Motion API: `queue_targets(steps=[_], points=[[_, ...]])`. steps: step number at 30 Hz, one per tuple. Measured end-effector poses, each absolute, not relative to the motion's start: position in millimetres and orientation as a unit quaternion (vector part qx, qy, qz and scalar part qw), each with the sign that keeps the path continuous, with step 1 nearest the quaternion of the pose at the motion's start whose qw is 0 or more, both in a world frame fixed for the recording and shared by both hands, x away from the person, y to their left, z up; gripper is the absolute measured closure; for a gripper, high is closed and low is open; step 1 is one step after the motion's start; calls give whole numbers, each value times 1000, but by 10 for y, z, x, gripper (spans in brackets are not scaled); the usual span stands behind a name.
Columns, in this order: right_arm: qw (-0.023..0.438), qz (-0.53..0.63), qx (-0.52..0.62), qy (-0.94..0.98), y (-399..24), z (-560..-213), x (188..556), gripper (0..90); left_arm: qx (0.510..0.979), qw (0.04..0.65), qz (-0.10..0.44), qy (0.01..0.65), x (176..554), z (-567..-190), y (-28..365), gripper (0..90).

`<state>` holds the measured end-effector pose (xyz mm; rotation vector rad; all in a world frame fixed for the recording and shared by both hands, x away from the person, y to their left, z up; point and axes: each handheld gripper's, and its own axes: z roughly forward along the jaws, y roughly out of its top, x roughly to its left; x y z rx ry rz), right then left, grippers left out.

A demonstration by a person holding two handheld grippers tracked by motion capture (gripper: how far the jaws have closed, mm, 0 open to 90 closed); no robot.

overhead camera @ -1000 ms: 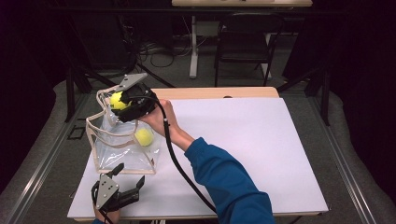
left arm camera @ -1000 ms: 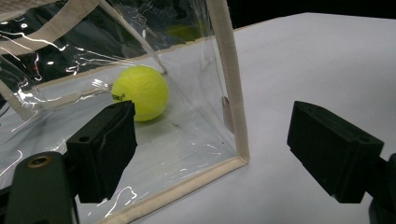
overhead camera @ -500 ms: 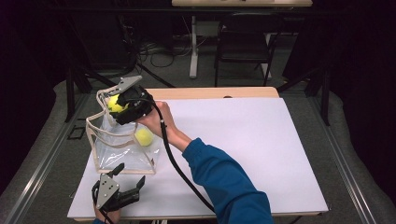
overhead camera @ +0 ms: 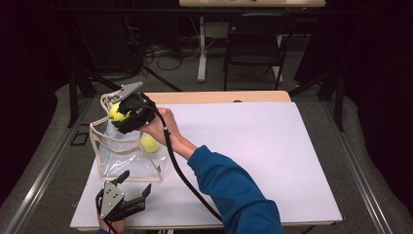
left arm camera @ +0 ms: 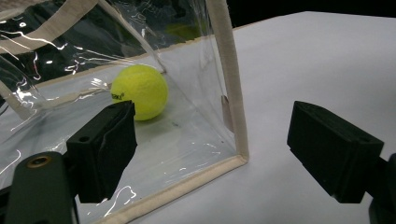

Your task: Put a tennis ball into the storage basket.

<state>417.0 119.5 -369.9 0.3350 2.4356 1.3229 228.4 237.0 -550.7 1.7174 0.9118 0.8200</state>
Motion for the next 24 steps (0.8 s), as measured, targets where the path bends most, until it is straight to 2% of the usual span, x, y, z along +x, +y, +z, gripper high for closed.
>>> queue_targets(steps=[20,22,24], points=[[159,441,115,876,1285,-3808,4195,255,708,495,335,375,2288,-5512,2371,160],[160,439,116,876,1295,-3813,4202,249,708,496,335,375,2288,-5513,2371,159],[160,439,124,875,1292,-3820,4215,204,709,496,335,374,2284,-5511,2379,159]])
